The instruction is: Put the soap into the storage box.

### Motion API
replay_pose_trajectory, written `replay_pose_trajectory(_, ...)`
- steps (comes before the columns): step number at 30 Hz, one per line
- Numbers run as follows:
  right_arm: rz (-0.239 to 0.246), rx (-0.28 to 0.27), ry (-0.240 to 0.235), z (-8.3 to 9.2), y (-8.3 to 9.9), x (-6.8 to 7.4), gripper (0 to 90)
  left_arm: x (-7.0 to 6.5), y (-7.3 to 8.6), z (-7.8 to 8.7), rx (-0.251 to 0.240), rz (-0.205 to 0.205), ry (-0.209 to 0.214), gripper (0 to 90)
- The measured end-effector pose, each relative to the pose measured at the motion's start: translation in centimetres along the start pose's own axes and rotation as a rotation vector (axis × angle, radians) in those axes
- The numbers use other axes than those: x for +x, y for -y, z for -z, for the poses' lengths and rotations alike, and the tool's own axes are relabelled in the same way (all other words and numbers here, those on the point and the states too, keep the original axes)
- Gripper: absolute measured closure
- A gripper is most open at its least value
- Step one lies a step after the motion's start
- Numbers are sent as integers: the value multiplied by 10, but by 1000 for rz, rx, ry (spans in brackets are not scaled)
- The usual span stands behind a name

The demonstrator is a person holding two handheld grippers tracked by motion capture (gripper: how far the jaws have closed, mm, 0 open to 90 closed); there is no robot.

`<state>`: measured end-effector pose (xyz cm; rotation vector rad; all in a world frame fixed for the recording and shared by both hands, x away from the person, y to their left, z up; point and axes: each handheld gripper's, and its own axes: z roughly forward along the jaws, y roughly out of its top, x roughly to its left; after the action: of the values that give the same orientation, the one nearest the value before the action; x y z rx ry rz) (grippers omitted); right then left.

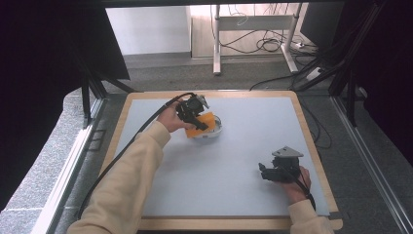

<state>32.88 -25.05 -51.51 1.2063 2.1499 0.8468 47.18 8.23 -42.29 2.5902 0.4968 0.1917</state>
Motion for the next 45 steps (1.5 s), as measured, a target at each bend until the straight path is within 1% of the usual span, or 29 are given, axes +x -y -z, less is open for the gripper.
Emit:
replay_pose_trajectory(3,1,0,0,0,0,0,153,1,-3,0,-3,-9,-2,621)
replay_pose_trajectory(4,1,0,1,0,0,0,153,2,-5,-1,-3,-20,-1,621)
replay_pose_trajectory(5,1,0,1,0,0,0,153,2,-5,-1,-3,-20,-1,621)
replay_pose_trajectory(7,-1,0,2,0,0,0,152,3,-6,-4,-6,-36,-1,621)
replay_pose_trajectory(8,-3,1,3,0,0,0,153,3,-8,-5,2,-41,2,621)
replay_pose_trajectory(12,-2,2,3,0,0,0,153,5,-9,-8,7,-47,1,621)
replay_pose_trajectory(19,-3,0,6,1,0,-1,153,13,-13,-13,11,-74,11,621)
replay_pose_trajectory(20,-3,2,7,1,0,-1,152,16,-14,-15,14,-86,17,621)
replay_pose_trajectory(25,-2,3,8,1,1,-1,152,21,-17,-19,21,-100,20,621)
replay_pose_trajectory(26,-1,3,10,1,1,-1,152,23,-18,-21,26,-109,25,621)
replay_pose_trajectory(27,-1,3,10,1,1,-1,152,23,-18,-21,26,-109,25,621)
replay_pose_trajectory(28,0,4,9,0,1,-2,153,24,-18,-24,41,-125,26,621)
replay_pose_trajectory(29,0,4,9,0,1,-2,153,24,-18,-24,41,-125,26,621)
replay_pose_trajectory(30,-2,6,8,1,1,-1,152,27,-17,-27,47,-135,28,621)
replay_pose_trajectory(33,-1,4,10,1,1,0,152,29,-16,-29,39,-128,38,621)
replay_pose_trajectory(36,1,6,8,1,1,1,152,31,-15,-34,51,-139,48,621)
replay_pose_trajectory(37,1,7,8,0,1,1,152,31,-15,-36,47,-133,53,621)
replay_pose_trajectory(38,2,8,8,0,1,1,152,31,-15,-37,56,-142,55,620)
replay_pose_trajectory(39,0,8,9,0,1,1,152,31,-14,-41,56,-131,53,620)
replay_pose_trajectory(40,-2,6,8,1,1,1,152,31,-14,-43,63,-134,51,620)
replay_pose_trajectory(41,-4,4,5,1,0,1,152,30,-14,-45,62,-127,52,620)
replay_pose_trajectory(43,4,2,3,2,0,2,152,31,-14,-46,62,-129,57,619)
replay_pose_trajectory(44,6,2,2,2,-1,3,152,30,-15,-48,50,-121,60,616)
replay_pose_trajectory(45,6,2,2,2,-1,3,152,30,-15,-48,50,-121,60,606)
